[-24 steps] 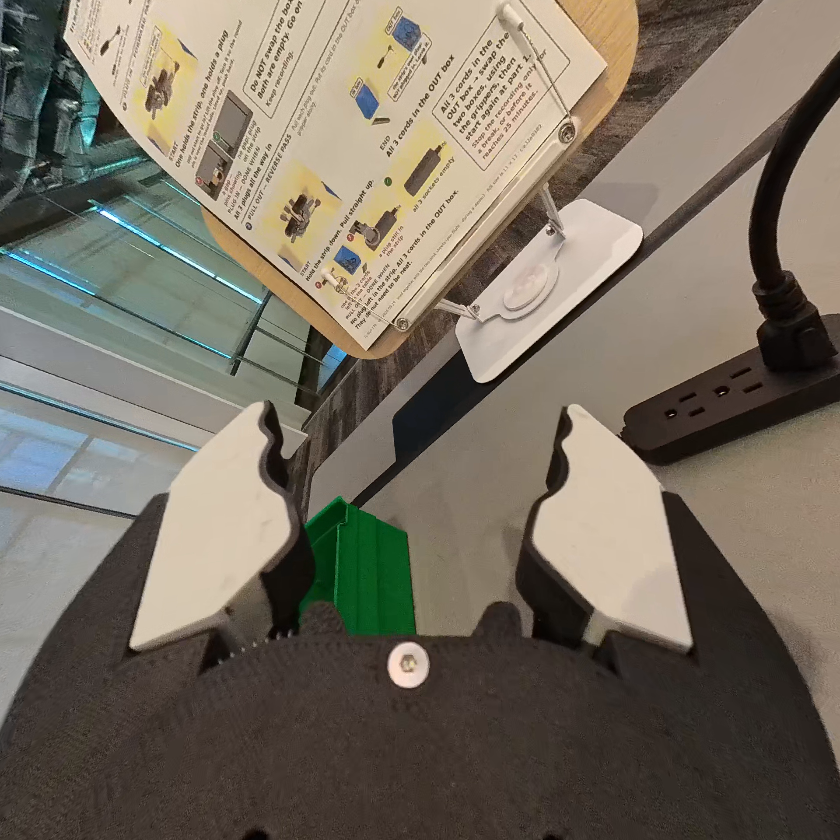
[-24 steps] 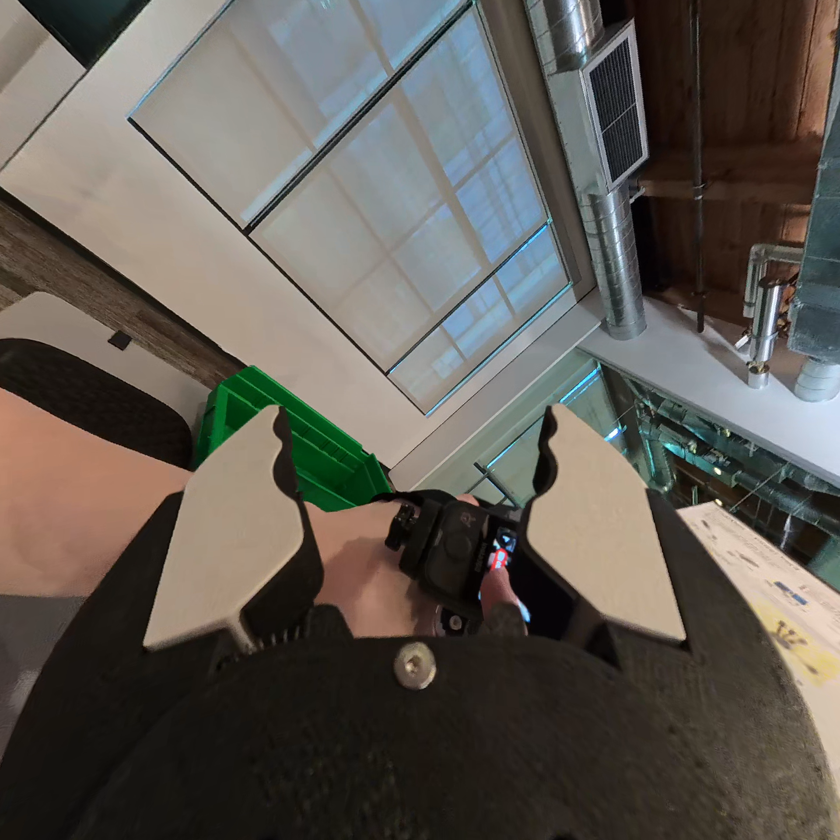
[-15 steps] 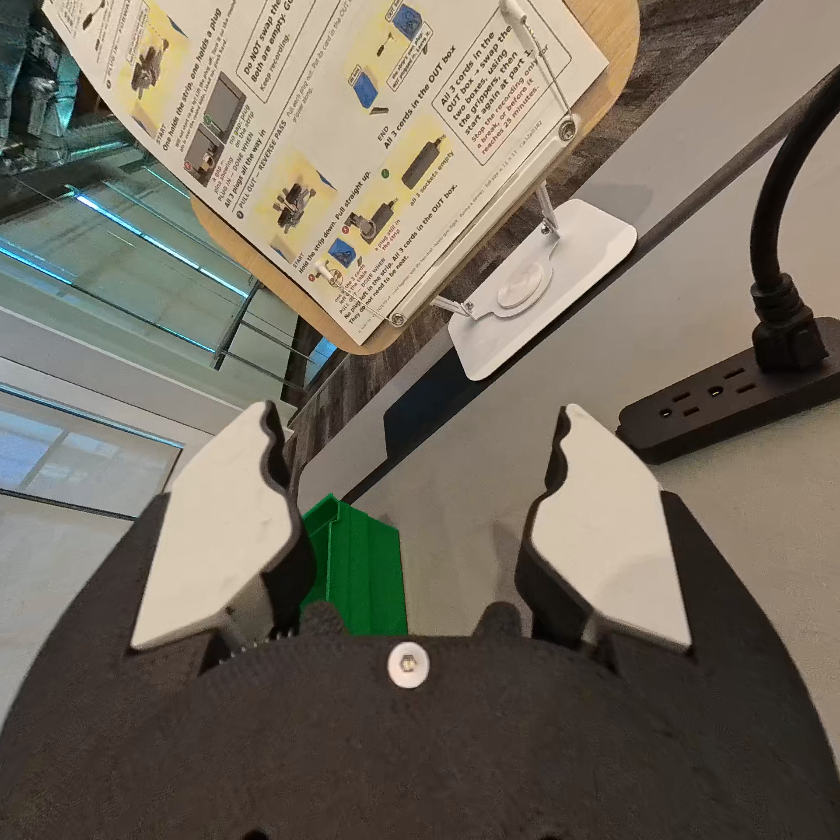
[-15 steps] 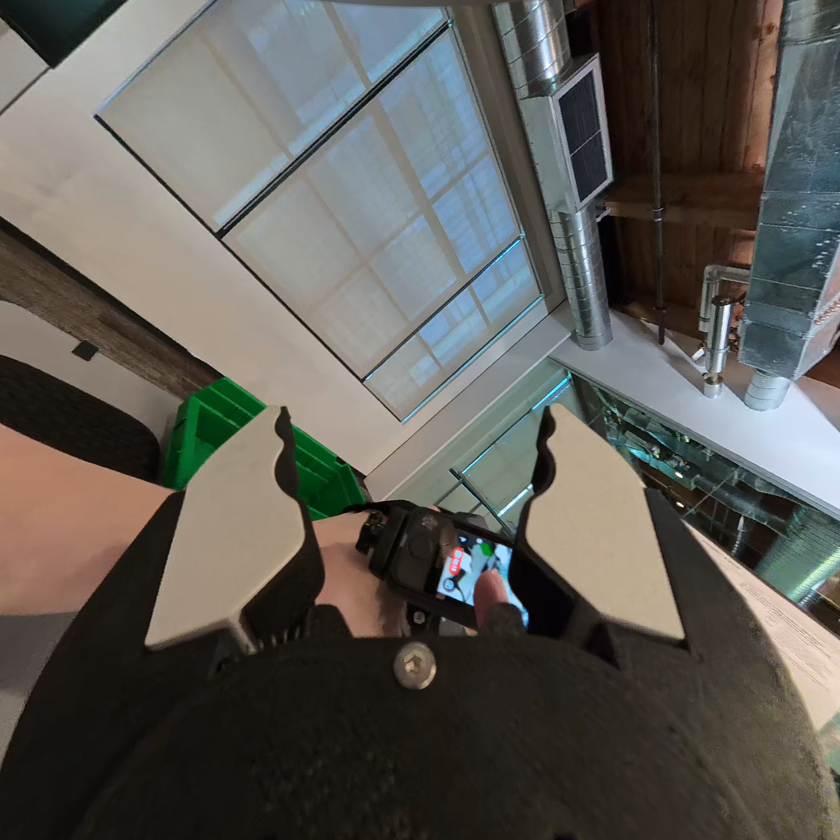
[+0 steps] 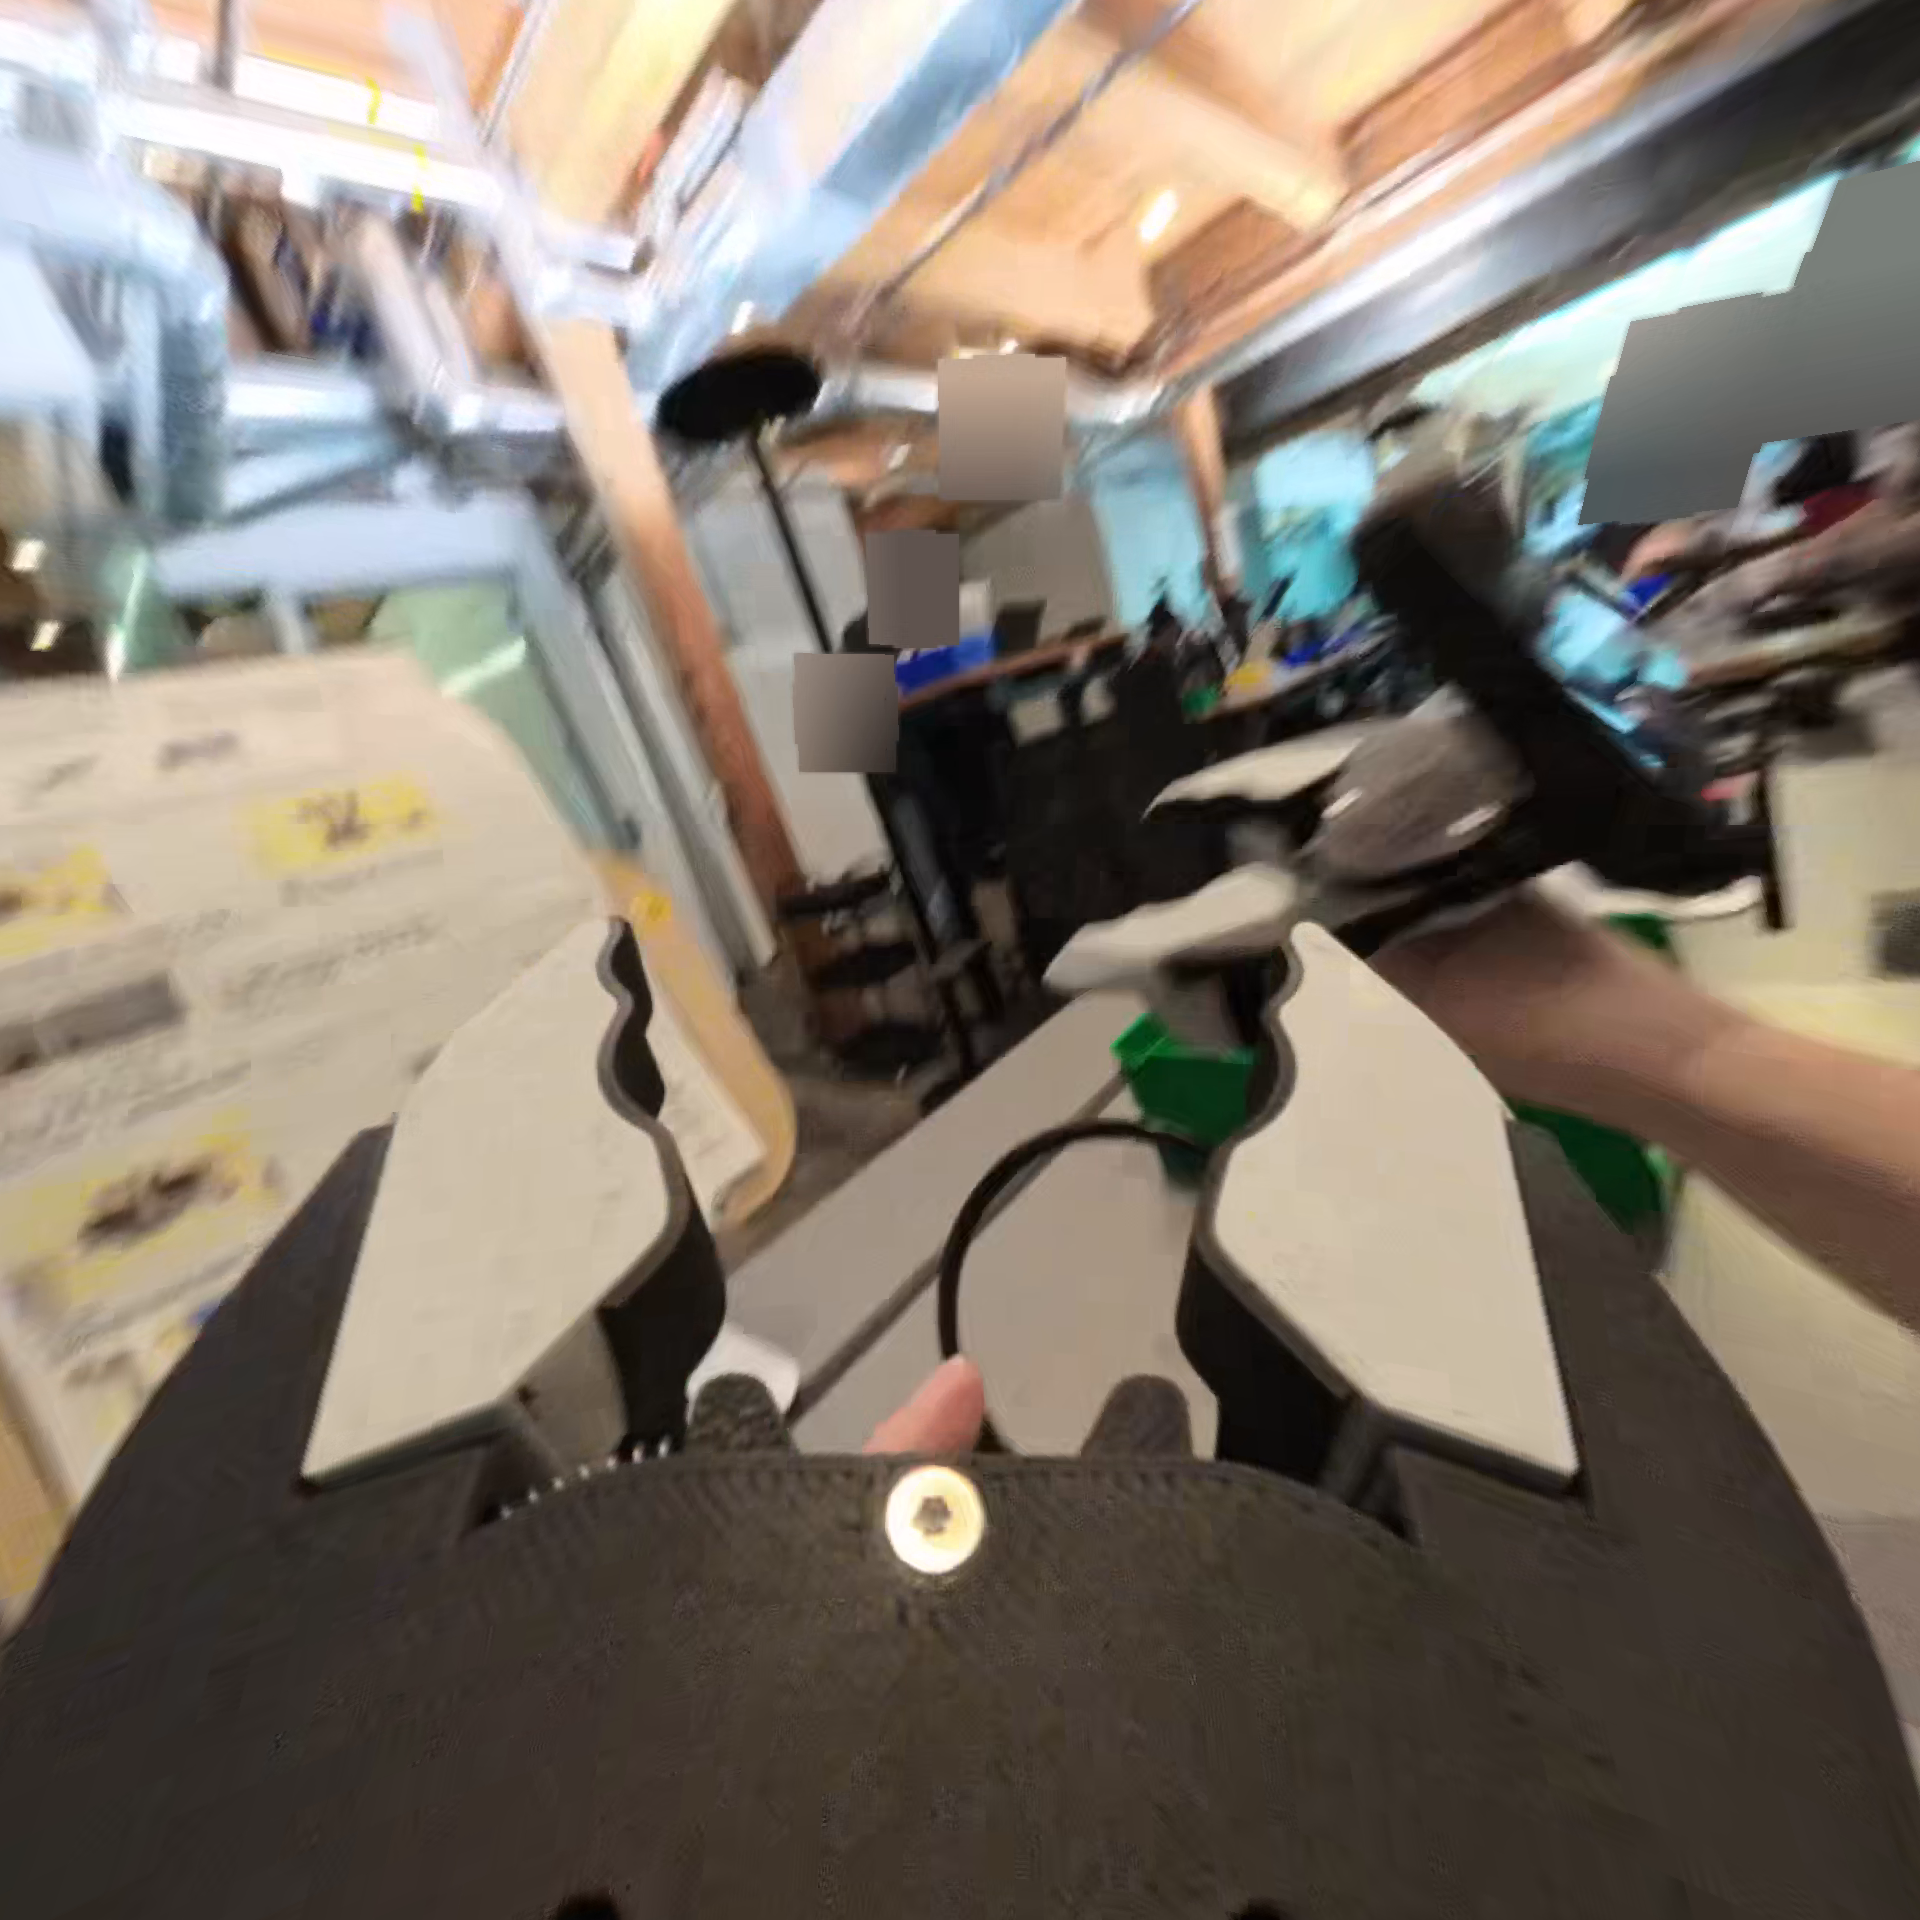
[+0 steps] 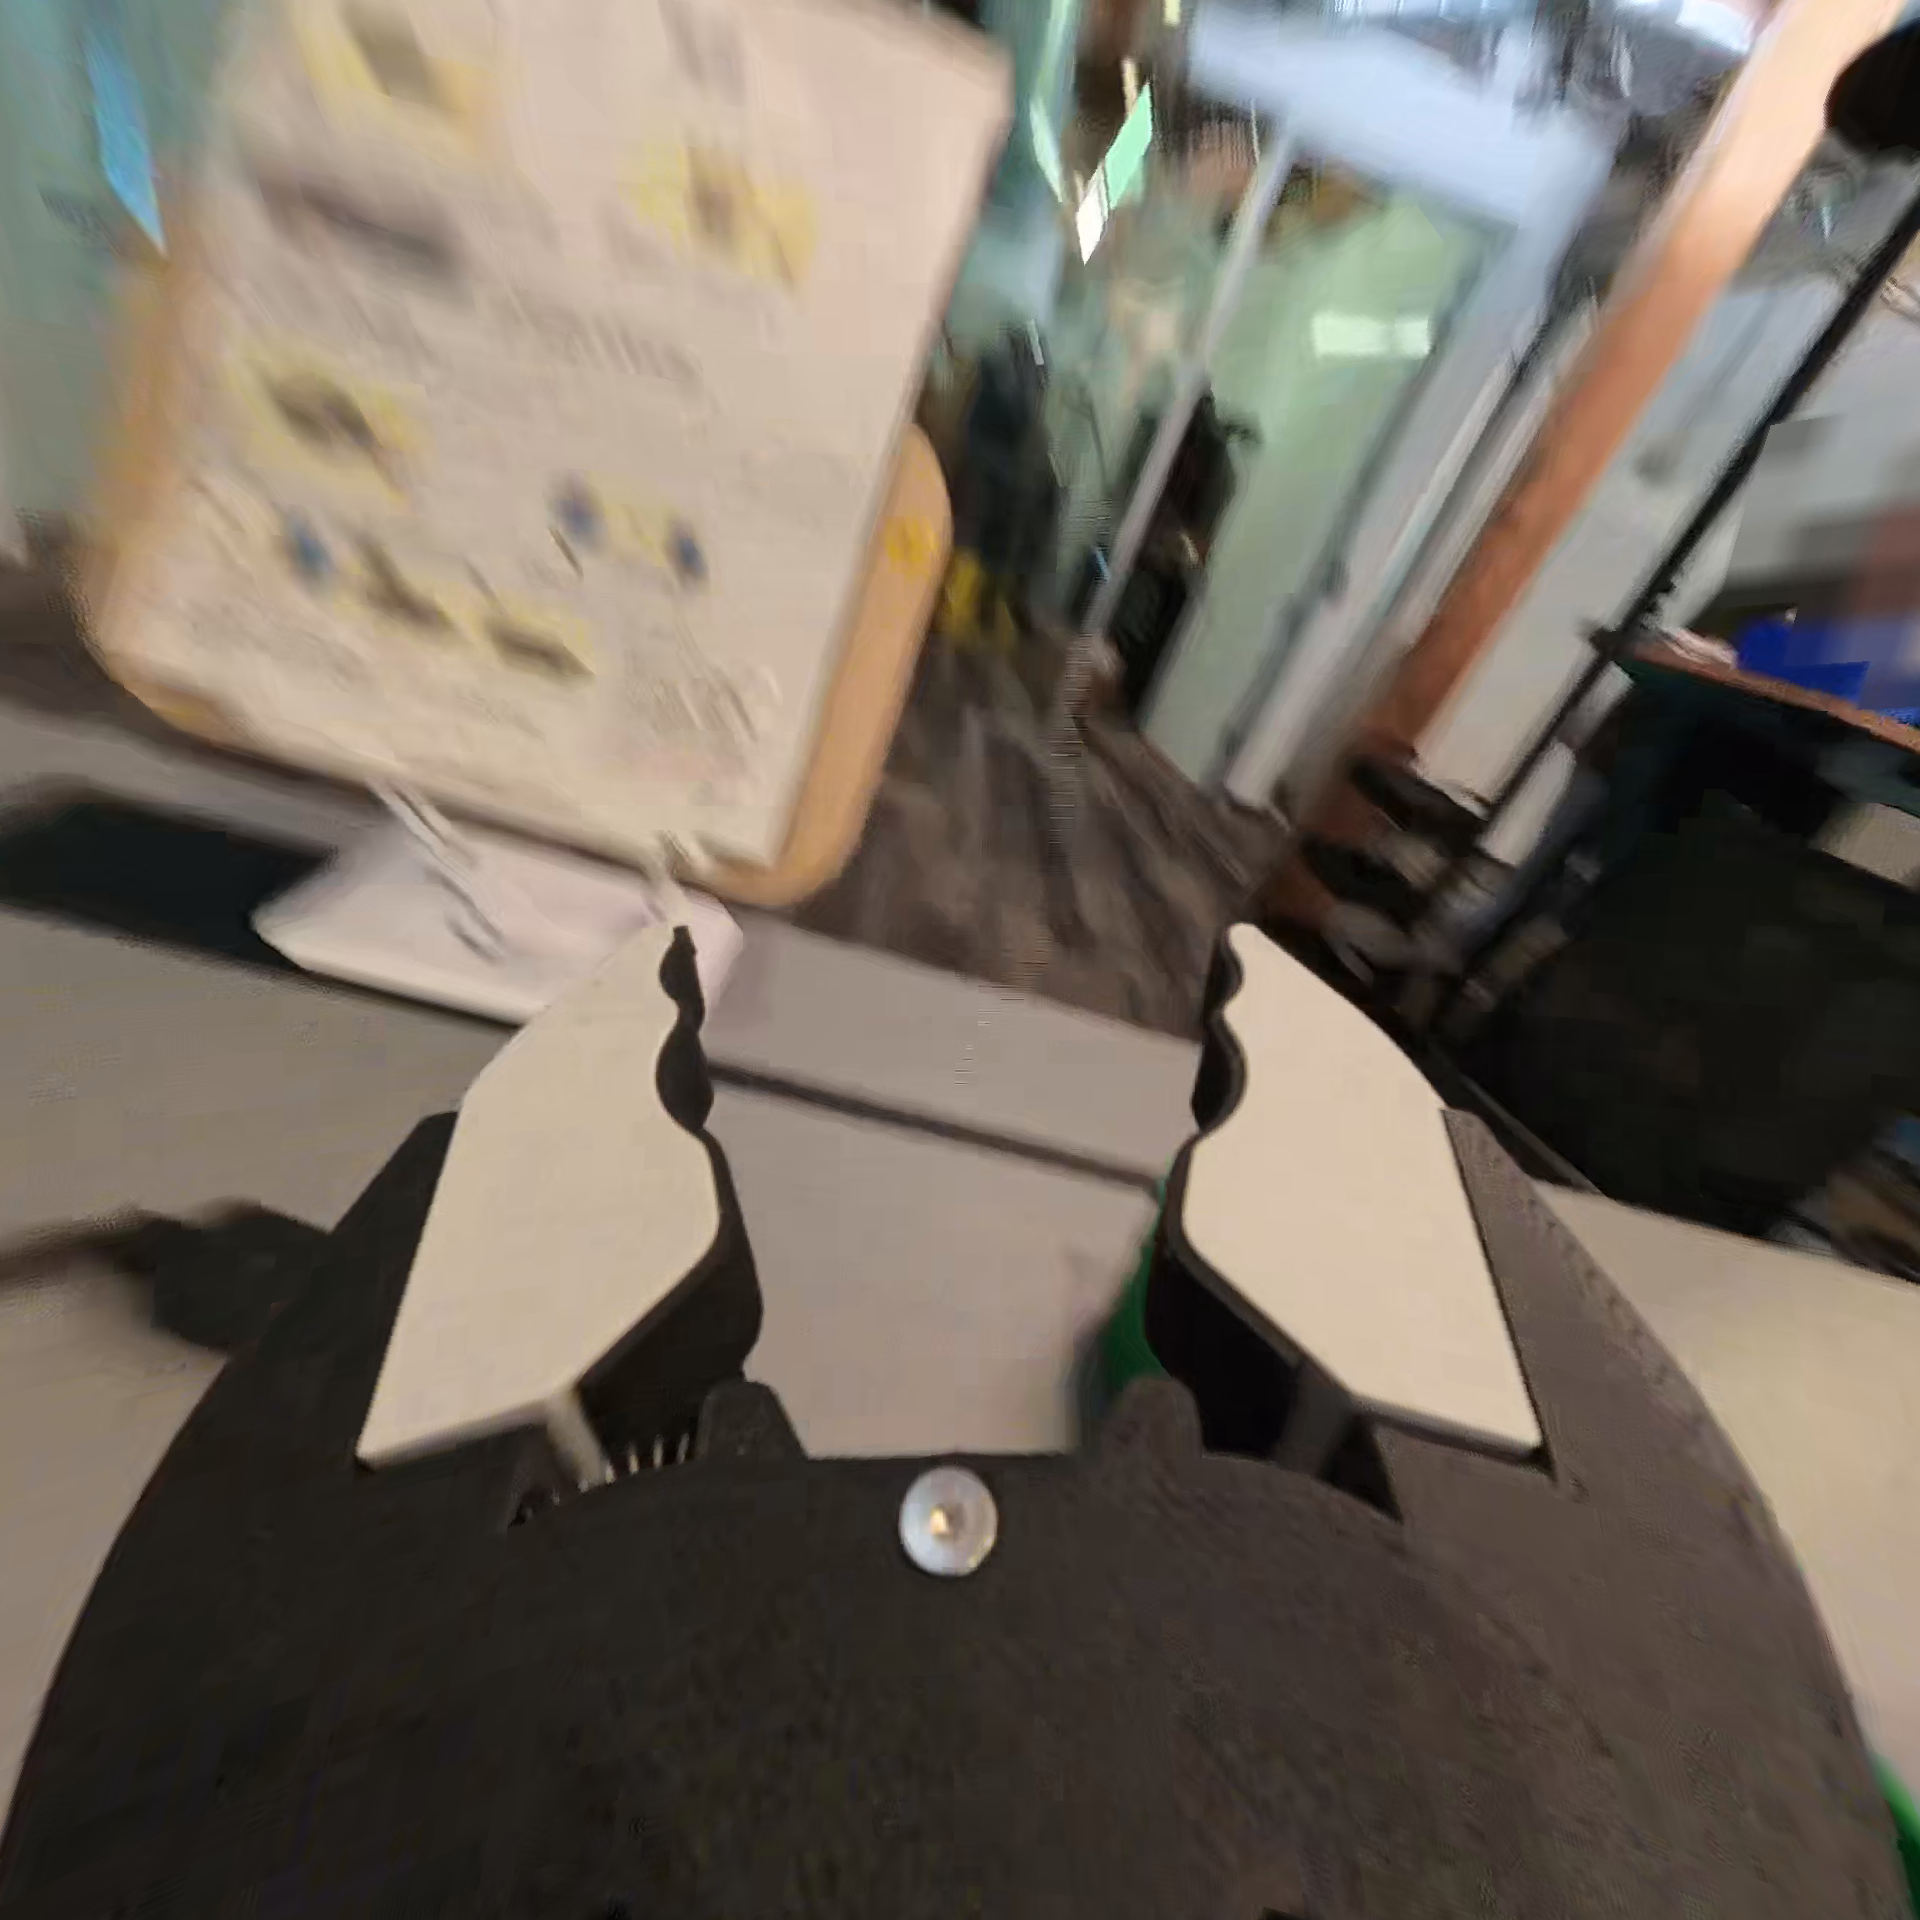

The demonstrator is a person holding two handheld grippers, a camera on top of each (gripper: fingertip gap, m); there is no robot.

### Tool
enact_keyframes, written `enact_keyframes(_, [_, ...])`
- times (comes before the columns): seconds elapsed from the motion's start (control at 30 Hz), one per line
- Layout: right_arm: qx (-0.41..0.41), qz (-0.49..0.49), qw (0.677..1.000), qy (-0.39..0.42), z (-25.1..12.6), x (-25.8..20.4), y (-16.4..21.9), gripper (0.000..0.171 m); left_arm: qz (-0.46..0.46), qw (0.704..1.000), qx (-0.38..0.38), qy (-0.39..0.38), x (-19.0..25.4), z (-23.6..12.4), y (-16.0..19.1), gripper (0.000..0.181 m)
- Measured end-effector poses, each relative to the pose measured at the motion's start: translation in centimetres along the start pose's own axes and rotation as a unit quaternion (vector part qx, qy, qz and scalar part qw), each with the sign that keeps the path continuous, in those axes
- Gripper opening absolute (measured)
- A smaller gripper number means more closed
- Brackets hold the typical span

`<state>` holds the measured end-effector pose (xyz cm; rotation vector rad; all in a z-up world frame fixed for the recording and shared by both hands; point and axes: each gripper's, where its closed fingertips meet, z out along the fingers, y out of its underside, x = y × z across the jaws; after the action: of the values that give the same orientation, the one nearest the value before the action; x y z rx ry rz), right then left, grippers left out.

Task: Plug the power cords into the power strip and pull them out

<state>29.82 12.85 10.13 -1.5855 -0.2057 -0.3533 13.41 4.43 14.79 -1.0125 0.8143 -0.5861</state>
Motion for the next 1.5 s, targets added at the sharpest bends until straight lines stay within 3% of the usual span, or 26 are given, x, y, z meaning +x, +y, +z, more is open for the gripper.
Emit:
enact_keyframes(0.07, [-0.096,-0.085,0.991,0.037,1.5,0.4,3.7,0.092,0.045,0.99,0.115,0.071,4.6,-1.2,-4.3,0.11])
enact_keyframes(0.13, [-0.142,-0.14,0.979,0.039,2.2,-0.8,5.7,0.092,0.092,0.972,0.182,0.115,8.9,-2.4,-6.7,0.111])
enact_keyframes(0.2, [-0.139,-0.171,0.973,0.061,2.3,-1.6,5.5,0.067,0.113,0.962,0.2,0.148,12.4,-2.8,-7.3,0.111])
enact_keyframes(0.3, [-0.133,-0.196,0.97,0.046,1.6,-3.3,4.7,0.066,0.135,0.959,0.176,0.174,15.1,-2.4,-6.4,0.112])
enact_keyframes(0.67, [-0.087,-0.236,0.968,0.013,-1.4,-6.8,1.2,0.079,0.113,0.953,0.204,0.194,15.8,-3.6,-8.0,0.111])
enact_keyframes(0.87, [-0.105,-0.266,0.958,-0.014,-2.0,-9.1,2.0,0.081,0.136,0.947,0.187,0.224,17.9,-3.9,-7.7,0.109])
enact_keyframes(1.27, [-0.131,-0.285,0.948,-0.05,-2.0,-10.9,3.6,0.084,0.155,0.96,0.124,0.197,16.7,-2.1,-5.3,0.108])
enact_keyframes(1.5, [-0.135,-0.278,0.949,-0.059,-1.9,-10.8,3.8,0.084,0.149,0.956,0.176,0.183,15.8,-4.1,-9.1,0.108])
